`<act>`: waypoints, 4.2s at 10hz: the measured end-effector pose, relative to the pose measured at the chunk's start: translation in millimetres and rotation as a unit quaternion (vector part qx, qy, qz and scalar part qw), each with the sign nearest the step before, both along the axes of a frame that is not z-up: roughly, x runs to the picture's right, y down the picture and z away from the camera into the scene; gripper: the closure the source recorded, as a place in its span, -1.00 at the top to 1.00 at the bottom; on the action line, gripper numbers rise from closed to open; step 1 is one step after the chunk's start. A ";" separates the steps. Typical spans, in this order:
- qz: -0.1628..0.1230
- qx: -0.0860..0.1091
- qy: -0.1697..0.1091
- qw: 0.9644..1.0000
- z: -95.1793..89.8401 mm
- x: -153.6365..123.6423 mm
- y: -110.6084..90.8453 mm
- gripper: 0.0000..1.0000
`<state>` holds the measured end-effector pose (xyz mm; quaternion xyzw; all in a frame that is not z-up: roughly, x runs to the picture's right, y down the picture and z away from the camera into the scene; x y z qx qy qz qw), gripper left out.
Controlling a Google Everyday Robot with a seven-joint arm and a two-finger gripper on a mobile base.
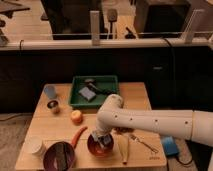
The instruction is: Wipe red bowl with towel
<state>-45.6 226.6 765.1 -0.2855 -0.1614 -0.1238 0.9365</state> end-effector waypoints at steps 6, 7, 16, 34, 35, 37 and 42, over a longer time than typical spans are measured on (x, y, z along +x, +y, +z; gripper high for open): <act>-0.027 0.008 -0.043 0.999 -11.4 -42.7 29.0 -1.00; -0.028 0.001 -0.042 0.999 -19.6 -43.5 38.2 -1.00; -0.016 -0.021 0.045 0.999 -25.1 13.6 12.8 -1.00; -0.054 -0.071 -0.035 0.995 -43.0 -36.4 42.1 -1.00; -0.056 -0.068 -0.024 0.996 -42.3 -32.5 33.6 -1.00; -0.044 -0.052 -0.014 0.998 -28.2 -20.0 16.5 -1.00; 0.000 0.020 -0.063 0.998 0.6 -17.3 -11.6 -1.00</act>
